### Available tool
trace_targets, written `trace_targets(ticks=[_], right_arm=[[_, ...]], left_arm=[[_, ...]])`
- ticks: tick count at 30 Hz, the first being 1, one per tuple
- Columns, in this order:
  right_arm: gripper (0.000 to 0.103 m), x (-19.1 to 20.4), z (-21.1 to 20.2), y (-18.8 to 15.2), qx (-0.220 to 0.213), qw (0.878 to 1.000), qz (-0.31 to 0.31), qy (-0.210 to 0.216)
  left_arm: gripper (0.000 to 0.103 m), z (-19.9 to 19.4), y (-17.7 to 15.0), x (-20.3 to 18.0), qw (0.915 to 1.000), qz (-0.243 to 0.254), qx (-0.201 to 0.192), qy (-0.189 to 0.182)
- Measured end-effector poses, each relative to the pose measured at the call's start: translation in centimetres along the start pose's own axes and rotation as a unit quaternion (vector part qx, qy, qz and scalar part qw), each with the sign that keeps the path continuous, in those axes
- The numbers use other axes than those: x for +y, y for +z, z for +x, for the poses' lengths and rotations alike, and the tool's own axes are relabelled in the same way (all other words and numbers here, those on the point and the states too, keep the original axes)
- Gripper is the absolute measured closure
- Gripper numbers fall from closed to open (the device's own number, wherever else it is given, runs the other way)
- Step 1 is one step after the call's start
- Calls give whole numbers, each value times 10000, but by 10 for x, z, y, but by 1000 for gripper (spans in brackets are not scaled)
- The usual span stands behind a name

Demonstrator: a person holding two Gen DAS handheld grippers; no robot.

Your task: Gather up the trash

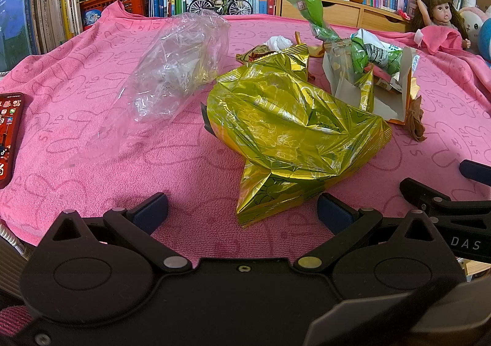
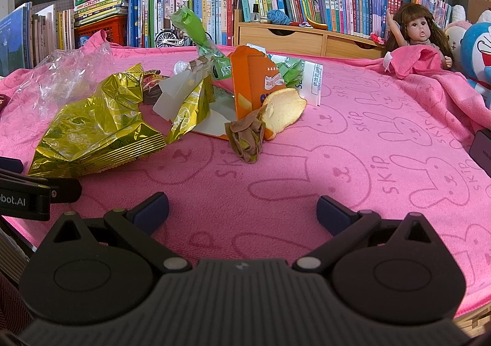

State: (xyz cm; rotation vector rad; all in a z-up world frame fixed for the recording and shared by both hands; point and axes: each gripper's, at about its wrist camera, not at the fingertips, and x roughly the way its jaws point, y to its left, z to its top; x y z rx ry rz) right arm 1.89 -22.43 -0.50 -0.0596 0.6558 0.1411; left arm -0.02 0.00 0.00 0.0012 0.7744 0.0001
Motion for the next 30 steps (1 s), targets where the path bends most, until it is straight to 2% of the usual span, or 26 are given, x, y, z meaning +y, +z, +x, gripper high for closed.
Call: trace_targets(ticks=[25,30], right_arm=[[0,-1,0,1,5,10000,9,33],[0,-5,-5,4,-114,9998,112,127]], left_arm=[[0,-2,-3,3,9999,-1,-106,-42],[2,-8,-1,6,9998,-69,-131,-98]])
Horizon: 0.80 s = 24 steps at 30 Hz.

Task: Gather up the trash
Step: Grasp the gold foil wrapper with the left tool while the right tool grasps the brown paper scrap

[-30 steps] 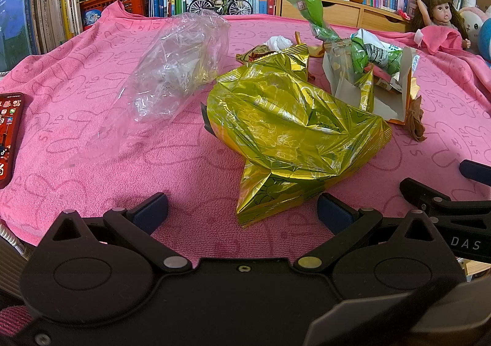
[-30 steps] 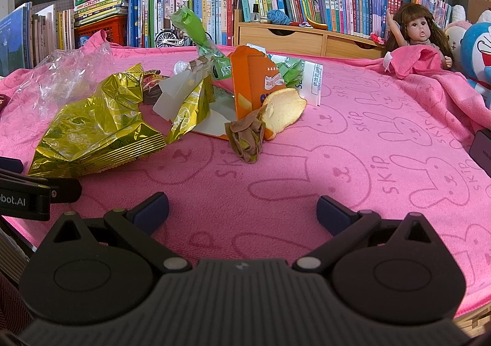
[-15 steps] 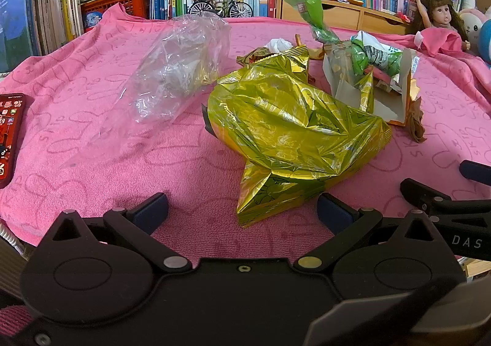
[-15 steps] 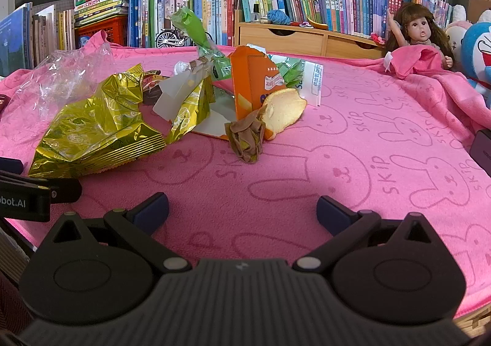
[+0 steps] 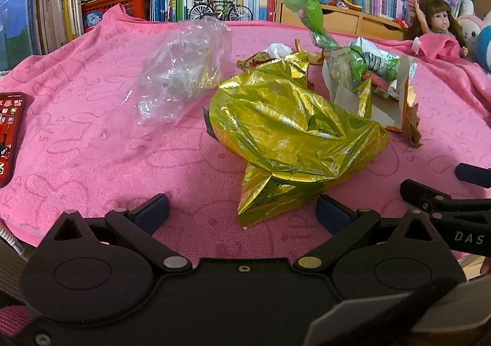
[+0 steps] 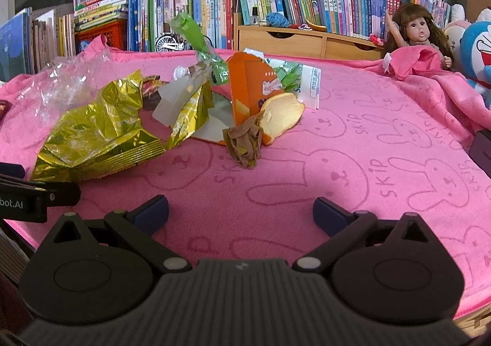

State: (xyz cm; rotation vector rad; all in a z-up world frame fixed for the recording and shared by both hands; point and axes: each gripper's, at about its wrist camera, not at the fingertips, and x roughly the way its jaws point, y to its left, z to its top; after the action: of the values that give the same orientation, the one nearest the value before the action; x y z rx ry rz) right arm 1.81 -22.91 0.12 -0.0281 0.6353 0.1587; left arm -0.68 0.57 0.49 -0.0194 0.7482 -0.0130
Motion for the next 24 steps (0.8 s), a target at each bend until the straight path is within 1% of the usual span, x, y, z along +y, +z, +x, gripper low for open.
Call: trace_targets(ticks=[2,5,9,12,13,16,18,21,22,24], right_arm=[[1,-2,-3,2,-117,9999,49,68],[3,-5,-4,8,-259,9996,76,103],[6,-9,-2,16,-330,9993,108,168],[10,-11,2,21,-353,9991,84,212],[11,-11,3,23,-375,9990,78,233],[15,-14,9,29,-398,9988,122,270],[20,-17,13,34,-395,9986,225,284],[33,-19,20,39,-342,9985,327,287],[40,-19,23,40,-331,9985,330,275],[52,-18,28,39,-267,9989,313,216]], left_arm=[[4,-3,1,0,10000,37,-58,-37],[6,-11,2,-2,9995,191,-245,-32],[6,-26,6,-5,9973,354,-636,-41],[7,-31,9,-6,9964,297,-775,-171],[9,-32,10,-5,9962,271,-799,-234],[11,-31,12,-3,9958,158,-750,-505],[11,-28,13,0,9953,29,-710,-656],[11,-22,14,2,9949,-104,-670,-748],[12,-19,14,2,9949,-145,-635,-772],[15,-12,15,2,9949,-192,-548,-826]])
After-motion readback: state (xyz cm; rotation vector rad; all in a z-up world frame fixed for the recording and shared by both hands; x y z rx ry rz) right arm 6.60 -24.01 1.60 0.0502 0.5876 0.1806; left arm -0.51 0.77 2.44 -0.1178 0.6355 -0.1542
